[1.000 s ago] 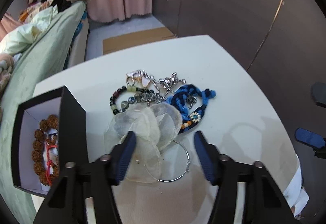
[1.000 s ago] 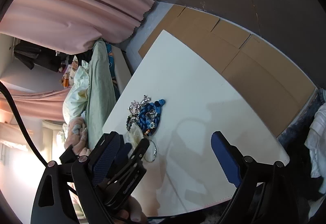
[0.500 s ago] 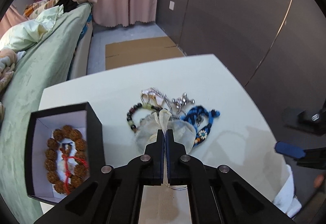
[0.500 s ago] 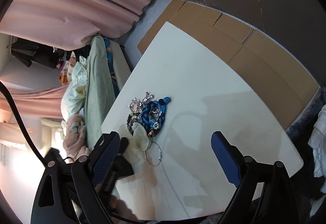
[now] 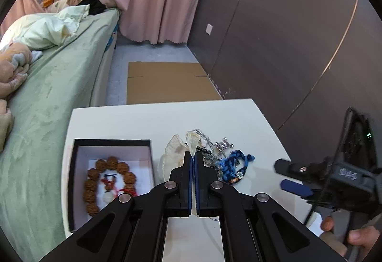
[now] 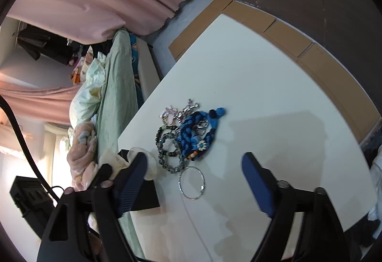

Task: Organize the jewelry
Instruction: 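Carry the white mesh pouch into the black box and release it, then close the right tool on the blue braided bracelet and lift it, then carry the blue braided bracelet into the black box and open the right tool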

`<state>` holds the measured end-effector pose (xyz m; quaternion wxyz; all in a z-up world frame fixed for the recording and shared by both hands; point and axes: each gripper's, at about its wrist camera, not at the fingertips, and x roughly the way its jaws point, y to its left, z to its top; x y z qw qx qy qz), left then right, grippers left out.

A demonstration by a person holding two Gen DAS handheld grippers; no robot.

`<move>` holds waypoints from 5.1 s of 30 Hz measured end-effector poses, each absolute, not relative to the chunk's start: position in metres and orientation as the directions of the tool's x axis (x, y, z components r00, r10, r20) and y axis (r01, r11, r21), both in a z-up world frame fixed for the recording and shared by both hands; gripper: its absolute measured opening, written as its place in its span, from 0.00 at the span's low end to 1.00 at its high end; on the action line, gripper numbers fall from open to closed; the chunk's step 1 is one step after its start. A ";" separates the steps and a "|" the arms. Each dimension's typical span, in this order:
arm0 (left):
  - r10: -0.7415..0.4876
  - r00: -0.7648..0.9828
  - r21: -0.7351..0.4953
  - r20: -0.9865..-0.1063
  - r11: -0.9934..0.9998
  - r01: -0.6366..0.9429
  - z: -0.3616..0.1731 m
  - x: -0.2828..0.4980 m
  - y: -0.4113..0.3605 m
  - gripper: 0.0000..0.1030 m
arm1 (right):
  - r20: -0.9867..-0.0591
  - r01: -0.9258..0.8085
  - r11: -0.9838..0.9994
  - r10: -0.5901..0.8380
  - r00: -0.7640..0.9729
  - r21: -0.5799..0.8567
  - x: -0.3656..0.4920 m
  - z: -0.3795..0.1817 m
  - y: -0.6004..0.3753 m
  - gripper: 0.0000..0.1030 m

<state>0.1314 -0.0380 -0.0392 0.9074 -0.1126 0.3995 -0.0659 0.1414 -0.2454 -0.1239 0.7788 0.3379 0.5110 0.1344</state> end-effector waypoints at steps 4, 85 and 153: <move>-0.219 0.683 -0.280 -0.697 0.960 0.021 -0.034 0.128 -0.025 0.01 | -0.697 0.130 0.724 0.576 0.427 0.678 0.149 -0.131 -0.234 0.57; -0.168 0.707 -0.409 -0.687 0.893 -0.186 -0.036 0.104 0.089 0.94 | -0.669 -0.002 0.838 0.437 0.601 0.545 0.160 -0.085 -0.179 0.02; -0.106 0.741 -0.370 -0.663 0.907 -0.201 -0.023 0.096 0.080 0.94 | -0.603 -0.171 0.747 0.630 0.489 0.643 0.123 -0.068 -0.162 0.69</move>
